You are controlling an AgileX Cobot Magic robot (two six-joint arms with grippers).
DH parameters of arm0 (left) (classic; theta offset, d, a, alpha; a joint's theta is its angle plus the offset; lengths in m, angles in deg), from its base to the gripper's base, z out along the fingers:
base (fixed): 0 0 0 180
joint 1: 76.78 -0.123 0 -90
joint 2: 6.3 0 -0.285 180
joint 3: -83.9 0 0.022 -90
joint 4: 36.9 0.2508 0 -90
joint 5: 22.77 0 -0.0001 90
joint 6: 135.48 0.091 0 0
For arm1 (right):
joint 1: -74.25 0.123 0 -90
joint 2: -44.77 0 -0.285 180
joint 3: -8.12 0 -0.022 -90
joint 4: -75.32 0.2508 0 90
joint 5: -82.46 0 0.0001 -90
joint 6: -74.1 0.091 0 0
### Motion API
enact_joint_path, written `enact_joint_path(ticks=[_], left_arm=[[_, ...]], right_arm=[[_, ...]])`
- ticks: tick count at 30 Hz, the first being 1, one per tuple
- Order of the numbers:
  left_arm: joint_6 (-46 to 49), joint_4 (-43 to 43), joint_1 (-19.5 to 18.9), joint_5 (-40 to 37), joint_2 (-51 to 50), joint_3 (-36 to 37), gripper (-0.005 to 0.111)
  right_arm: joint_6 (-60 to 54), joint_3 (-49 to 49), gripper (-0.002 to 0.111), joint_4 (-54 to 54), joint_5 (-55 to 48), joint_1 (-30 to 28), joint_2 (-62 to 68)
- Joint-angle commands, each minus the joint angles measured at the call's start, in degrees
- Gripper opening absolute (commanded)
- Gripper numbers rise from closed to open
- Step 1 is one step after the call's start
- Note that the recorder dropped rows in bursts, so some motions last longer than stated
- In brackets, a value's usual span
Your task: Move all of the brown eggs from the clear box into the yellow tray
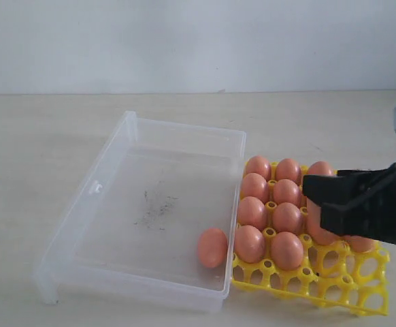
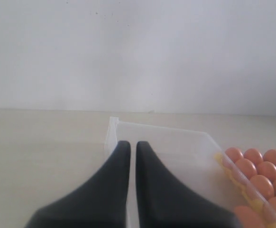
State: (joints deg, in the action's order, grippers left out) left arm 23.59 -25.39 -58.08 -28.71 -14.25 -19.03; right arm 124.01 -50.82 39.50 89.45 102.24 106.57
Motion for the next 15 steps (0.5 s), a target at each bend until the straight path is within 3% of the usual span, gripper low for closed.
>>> enact_joint_path(ticks=[1, 6, 9, 15], left_arm=[[-0.47, -0.13, 0.45, 0.07, 0.15, 0.15, 0.004], [-0.47, -0.13, 0.45, 0.07, 0.15, 0.15, 0.004], [-0.47, -0.13, 0.45, 0.07, 0.15, 0.15, 0.004], [-0.47, -0.13, 0.45, 0.32, 0.15, 0.15, 0.004]], right_arm=[[-8.16, -5.63, 0.000, 3.57, 10.53, -6.44, -0.17], [-38.75, -18.10, 0.000, 36.81, 24.57, -6.31, -0.17], [-42.96, -18.28, 0.000, 37.32, 24.52, -6.31, -0.17], [-41.16, -18.28, 0.000, 32.64, 24.98, -6.31, 3.67]])
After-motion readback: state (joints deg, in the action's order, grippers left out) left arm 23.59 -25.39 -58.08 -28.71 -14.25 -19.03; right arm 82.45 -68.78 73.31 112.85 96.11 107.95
